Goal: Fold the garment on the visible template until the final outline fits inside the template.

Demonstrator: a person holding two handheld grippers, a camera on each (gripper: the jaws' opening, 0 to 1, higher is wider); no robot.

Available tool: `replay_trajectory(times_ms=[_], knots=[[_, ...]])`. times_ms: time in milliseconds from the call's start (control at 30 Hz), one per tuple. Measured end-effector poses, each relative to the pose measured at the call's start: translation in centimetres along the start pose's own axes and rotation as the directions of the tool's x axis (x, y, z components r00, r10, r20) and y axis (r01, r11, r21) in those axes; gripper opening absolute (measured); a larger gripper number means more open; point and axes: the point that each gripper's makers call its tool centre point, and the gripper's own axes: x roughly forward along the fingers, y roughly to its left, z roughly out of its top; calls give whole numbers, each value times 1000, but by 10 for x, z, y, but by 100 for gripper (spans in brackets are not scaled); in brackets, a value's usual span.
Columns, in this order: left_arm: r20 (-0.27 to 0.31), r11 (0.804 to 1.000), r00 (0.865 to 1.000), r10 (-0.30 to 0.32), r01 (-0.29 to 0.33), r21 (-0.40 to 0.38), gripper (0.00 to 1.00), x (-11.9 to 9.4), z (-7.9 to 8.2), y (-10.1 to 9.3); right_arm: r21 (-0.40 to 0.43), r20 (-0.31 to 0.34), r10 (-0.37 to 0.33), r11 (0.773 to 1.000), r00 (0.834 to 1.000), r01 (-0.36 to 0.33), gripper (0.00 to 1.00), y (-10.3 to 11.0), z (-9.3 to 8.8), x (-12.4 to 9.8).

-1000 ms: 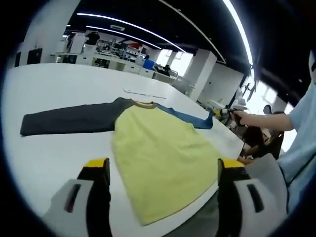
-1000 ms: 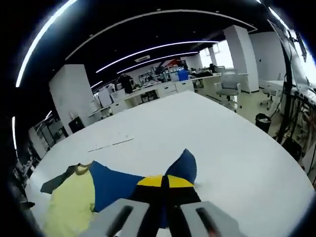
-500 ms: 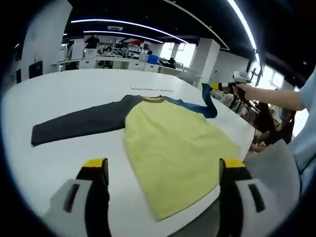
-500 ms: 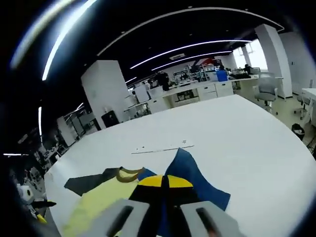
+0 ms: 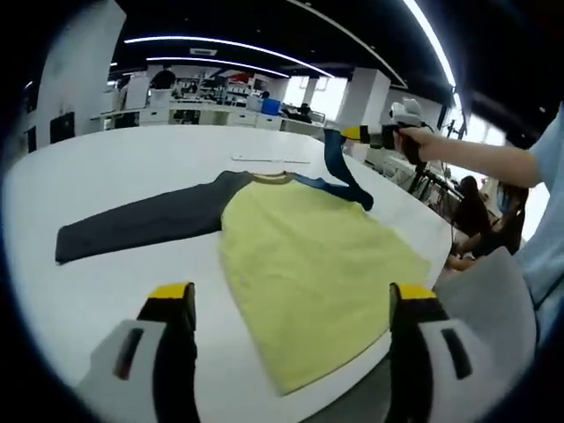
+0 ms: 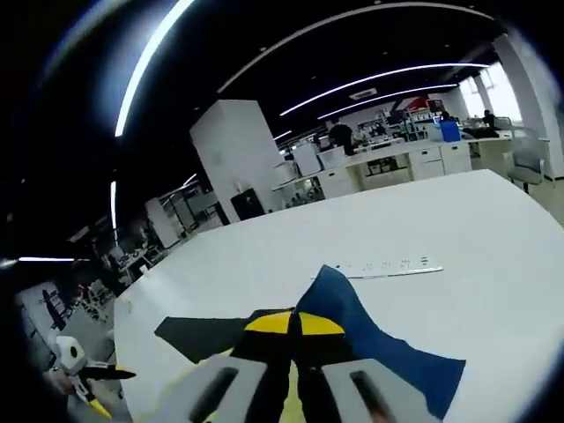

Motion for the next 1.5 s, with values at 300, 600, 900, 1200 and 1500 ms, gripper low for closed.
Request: replay_trajectory(times_ms=[300, 600, 900, 1200, 1500], knots=[[-8, 1000, 1000, -3, 3, -4, 88, 1, -1, 0, -35, -59, 129, 991, 990, -132, 0, 66, -18, 51], [-11, 1000, 1000, -4, 4, -15, 87, 1, -3, 1, -44, -119, 199, 978, 973, -205, 0, 105, -43, 92], [-16, 1000, 1000, -6, 6, -22, 86, 2, -4, 3, -47, -242, 186, 978, 952, -203, 0, 108, -100, 123], [-17, 1000, 1000, -6, 6, -25, 86, 2, -5, 5, -36, -290, 189, 977, 938, -208, 0, 112, -127, 131], [-22, 1000, 1000, -15, 14, -21, 86, 2, -6, 3, -16, -312, 206, 975, 927, -222, 0, 121, -141, 133]])
